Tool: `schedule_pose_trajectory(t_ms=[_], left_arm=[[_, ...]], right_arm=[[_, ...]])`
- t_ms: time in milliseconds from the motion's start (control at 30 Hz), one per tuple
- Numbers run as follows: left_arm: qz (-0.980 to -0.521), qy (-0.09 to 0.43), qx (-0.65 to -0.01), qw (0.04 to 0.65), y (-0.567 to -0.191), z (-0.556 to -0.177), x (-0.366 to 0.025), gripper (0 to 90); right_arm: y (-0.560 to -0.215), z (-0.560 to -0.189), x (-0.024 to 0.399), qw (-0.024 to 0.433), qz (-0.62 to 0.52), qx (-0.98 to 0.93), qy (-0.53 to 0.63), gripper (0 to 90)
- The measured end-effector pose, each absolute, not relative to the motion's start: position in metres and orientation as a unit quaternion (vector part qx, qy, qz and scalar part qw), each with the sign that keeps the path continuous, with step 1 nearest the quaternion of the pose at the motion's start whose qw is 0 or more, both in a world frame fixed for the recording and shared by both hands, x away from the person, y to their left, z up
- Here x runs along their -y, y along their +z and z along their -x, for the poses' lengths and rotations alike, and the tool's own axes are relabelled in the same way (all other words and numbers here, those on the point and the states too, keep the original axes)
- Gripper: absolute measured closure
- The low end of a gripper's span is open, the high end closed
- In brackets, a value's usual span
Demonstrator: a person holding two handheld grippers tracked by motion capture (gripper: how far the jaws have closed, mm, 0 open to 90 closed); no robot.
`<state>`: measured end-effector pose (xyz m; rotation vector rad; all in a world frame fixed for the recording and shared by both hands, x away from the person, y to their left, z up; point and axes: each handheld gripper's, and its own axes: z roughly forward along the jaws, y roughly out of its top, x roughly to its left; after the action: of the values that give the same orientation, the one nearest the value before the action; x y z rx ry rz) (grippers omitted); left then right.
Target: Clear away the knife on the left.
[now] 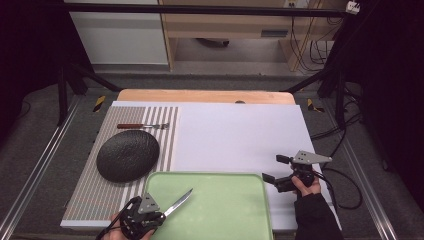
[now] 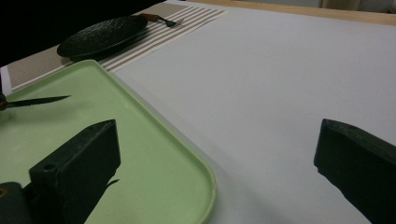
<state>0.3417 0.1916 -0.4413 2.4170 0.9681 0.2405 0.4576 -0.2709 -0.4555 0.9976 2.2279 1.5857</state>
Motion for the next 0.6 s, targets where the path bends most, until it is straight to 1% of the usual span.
schedule_pose_trajectory(t_ms=[333, 600], left_arm=[[-0.899, 0.087, -0.357, 0.238, -0.45, -0.343, -0.188, 77.0], [-0.903, 0.086, -0.351, 0.233, -0.452, -0.343, -0.187, 76.7]], right_arm=[[-0.456, -0.458, 0.271, 0.115, -0.34, -0.761, 0.541, 0.7], [-0.456, -0.458, 0.271, 0.115, -0.34, -0.76, 0.541, 0.7]])
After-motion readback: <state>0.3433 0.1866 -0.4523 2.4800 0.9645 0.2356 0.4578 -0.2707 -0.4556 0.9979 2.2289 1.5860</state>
